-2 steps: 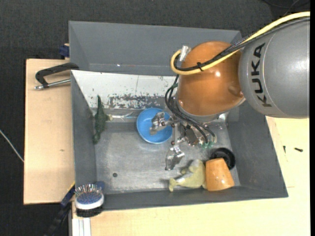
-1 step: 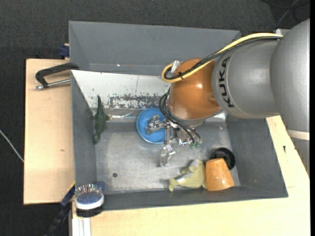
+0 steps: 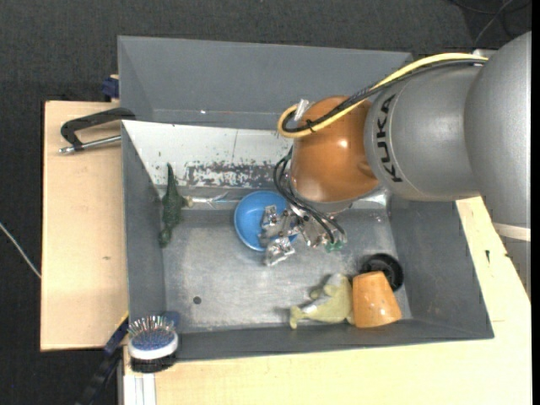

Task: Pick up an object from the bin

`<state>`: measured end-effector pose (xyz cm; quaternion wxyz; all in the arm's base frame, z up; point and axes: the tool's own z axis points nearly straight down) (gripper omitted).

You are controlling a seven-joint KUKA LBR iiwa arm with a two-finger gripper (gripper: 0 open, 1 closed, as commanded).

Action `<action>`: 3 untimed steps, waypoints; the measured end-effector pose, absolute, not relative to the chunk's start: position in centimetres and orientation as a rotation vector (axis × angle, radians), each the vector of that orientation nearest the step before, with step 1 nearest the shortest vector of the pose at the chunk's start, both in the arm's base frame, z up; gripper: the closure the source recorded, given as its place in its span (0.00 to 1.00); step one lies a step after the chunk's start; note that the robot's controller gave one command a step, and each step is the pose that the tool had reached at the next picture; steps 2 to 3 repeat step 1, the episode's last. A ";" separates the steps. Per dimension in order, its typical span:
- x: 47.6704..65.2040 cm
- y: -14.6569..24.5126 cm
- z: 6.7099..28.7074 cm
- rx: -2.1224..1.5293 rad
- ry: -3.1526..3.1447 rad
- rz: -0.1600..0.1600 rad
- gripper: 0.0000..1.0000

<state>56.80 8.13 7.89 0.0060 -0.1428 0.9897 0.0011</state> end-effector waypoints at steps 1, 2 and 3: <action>57.5 6.5 30.8 -0.849 3.008 -0.003 1.00; 57.5 6.5 30.8 -0.849 3.008 -0.003 1.00; 57.5 6.5 30.8 -0.849 3.008 -0.003 1.00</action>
Offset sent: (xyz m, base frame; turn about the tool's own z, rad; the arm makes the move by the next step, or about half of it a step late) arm 0.0046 -0.0174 0.2231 -0.2649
